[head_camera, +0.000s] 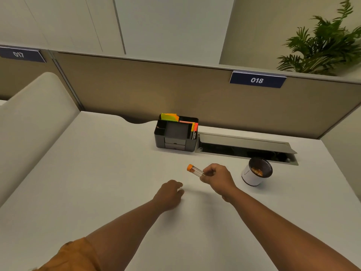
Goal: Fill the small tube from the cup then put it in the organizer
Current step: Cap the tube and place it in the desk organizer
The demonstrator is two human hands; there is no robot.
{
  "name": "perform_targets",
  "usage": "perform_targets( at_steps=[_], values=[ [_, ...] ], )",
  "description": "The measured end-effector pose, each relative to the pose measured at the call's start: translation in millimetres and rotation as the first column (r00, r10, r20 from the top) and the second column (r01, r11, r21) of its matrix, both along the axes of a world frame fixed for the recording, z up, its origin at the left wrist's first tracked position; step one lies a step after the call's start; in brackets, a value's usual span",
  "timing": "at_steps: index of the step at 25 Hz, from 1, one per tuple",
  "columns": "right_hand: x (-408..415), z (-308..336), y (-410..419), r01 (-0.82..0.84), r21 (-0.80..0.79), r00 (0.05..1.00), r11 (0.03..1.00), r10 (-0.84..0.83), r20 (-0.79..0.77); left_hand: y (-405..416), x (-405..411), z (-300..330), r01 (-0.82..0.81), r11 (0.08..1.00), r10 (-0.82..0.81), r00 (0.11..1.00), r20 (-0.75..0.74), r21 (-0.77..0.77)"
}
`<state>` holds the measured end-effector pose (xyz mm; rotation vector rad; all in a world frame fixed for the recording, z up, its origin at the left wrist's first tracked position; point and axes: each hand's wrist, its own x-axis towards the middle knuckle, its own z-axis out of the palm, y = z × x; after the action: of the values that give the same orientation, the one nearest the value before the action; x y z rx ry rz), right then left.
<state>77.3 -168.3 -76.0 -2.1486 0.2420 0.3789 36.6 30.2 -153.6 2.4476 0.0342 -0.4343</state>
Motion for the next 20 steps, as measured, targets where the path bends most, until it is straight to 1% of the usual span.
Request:
perform_targets(
  at_steps=[2,5,7,9,11,14,17,20],
  values=[
    [24.5,4.2,13.9,-0.023,-0.031,0.996,0.999,0.026,0.088,9.3,13.6,-13.3,0.091,0.992,-0.094,0.995,0.038,0.092],
    [70.4,6.6,34.7,-0.09,-0.128,0.969,0.988,0.117,0.218,19.3,38.4,-30.0,0.129,0.971,-0.157,0.979,0.13,0.201],
    [100.9,8.3,48.7,-0.129,-0.199,0.942,0.971,0.183,0.283,23.2,52.5,-40.1,0.132,0.965,-0.181,0.961,0.208,0.229],
    [126.3,10.6,61.5,-0.164,-0.264,0.911,0.951,0.249,0.328,25.3,60.0,-48.0,0.126,0.966,-0.184,0.949,0.254,0.226],
    [149.1,8.0,74.2,-0.201,-0.314,0.884,0.928,0.31,0.35,29.7,65.8,-58.5,0.121,0.971,-0.181,0.933,0.311,0.204],
    [167.8,0.6,87.8,-0.241,-0.384,0.862,0.892,0.378,0.338,34.9,73.4,-66.3,0.139,0.963,-0.23,0.87,0.437,0.231],
    [176.2,-7.3,93.4,-0.27,-0.431,0.847,0.861,0.425,0.32,38.5,82.3,-70.1,0.153,0.958,-0.258,0.829,0.496,0.241],
    [178.5,-9.9,95.8,-0.276,-0.438,0.838,0.856,0.438,0.327,41.4,88.1,-70.2,0.147,0.963,-0.245,0.823,0.513,0.224]
  ],
)
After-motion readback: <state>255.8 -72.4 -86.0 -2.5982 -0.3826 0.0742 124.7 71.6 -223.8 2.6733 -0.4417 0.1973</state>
